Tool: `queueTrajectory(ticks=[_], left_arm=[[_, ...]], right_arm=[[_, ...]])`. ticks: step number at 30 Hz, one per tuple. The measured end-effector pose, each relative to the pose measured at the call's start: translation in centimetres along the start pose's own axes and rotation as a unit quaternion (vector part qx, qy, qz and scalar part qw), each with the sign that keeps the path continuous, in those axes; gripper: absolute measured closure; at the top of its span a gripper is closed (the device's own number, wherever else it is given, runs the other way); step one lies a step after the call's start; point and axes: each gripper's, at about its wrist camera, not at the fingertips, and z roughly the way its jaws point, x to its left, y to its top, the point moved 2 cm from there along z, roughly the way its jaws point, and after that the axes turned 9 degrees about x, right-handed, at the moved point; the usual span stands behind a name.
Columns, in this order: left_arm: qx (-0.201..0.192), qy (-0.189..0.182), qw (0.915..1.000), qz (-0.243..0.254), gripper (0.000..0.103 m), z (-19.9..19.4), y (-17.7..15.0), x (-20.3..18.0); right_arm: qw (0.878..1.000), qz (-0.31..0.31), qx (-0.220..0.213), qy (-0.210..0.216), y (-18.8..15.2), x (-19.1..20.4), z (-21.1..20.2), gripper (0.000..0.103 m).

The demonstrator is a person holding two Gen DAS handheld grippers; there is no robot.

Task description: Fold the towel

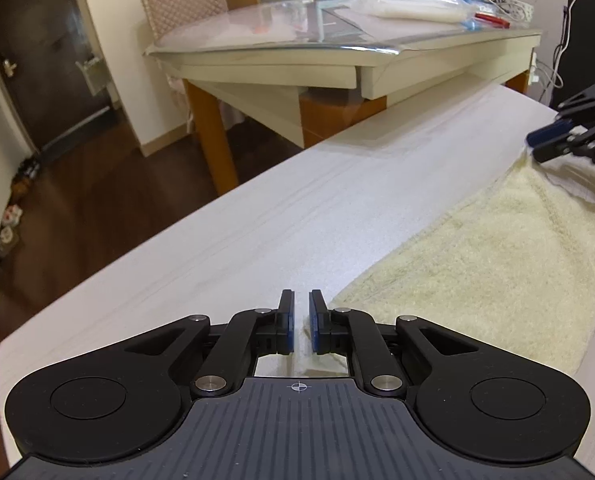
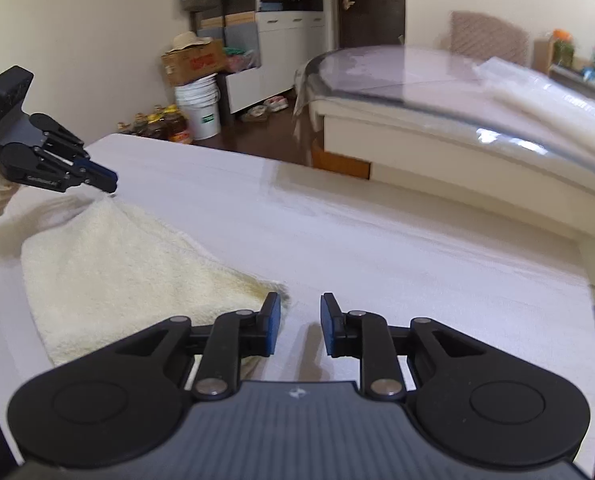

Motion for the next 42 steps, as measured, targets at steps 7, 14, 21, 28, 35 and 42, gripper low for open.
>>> queueTrajectory(ticks=[7,14,21,28,35,42], left_arm=[[-0.005,0.015,0.9998,-0.012,0.088,-2.2,-1.7,0.7],[-0.036,0.027,0.9972,-0.06,0.041,-5.4,-4.3,2.4],[-0.07,0.03,0.9932,-0.089,0.015,-8.1,-6.7,4.3],[-0.086,0.025,0.992,-0.089,0.015,-8.7,-8.4,4.9],[-0.107,0.029,0.9928,0.045,0.015,-9.1,-10.4,2.2],[-0.096,0.035,0.9613,0.256,0.018,-8.0,-12.5,-3.8]], right_arm=[[0.995,-0.088,-0.034,0.04,-1.3,10.2,-3.6,0.068],[0.972,-0.23,-0.042,0.022,-2.0,23.1,-1.2,0.068],[0.938,-0.342,-0.019,-0.052,-0.9,29.9,3.5,0.07],[0.919,-0.381,0.002,-0.103,0.3,31.5,6.9,0.079],[0.93,-0.363,-0.007,-0.056,0.8,31.0,6.7,0.093],[0.961,-0.265,-0.026,0.07,1.2,26.7,0.3,0.093]])
